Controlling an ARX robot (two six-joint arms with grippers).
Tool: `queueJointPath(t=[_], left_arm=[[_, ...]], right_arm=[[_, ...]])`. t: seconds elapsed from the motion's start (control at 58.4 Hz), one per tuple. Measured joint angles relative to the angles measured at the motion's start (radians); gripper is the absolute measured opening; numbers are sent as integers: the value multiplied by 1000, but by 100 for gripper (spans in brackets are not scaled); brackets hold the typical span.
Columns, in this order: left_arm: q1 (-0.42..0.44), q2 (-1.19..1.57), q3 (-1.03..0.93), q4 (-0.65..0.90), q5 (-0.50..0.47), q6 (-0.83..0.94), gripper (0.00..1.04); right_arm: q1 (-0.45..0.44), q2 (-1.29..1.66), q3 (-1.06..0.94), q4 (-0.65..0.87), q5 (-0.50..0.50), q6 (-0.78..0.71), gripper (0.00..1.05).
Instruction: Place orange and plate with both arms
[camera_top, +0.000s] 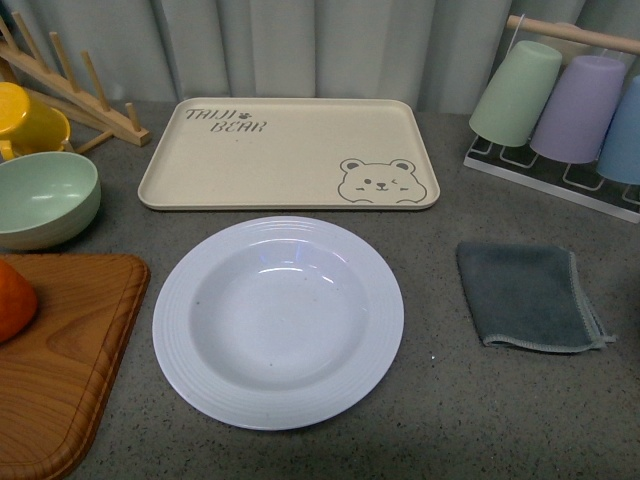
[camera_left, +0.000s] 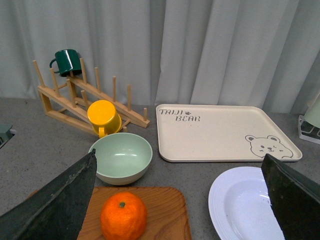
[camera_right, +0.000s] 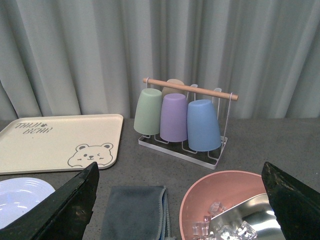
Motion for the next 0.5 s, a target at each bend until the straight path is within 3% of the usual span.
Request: queueJointPath(t=[0.497], left_arm=[[0, 0, 0, 0, 1, 0, 98]], right_arm=[[0, 0, 0, 0, 0, 0, 95]])
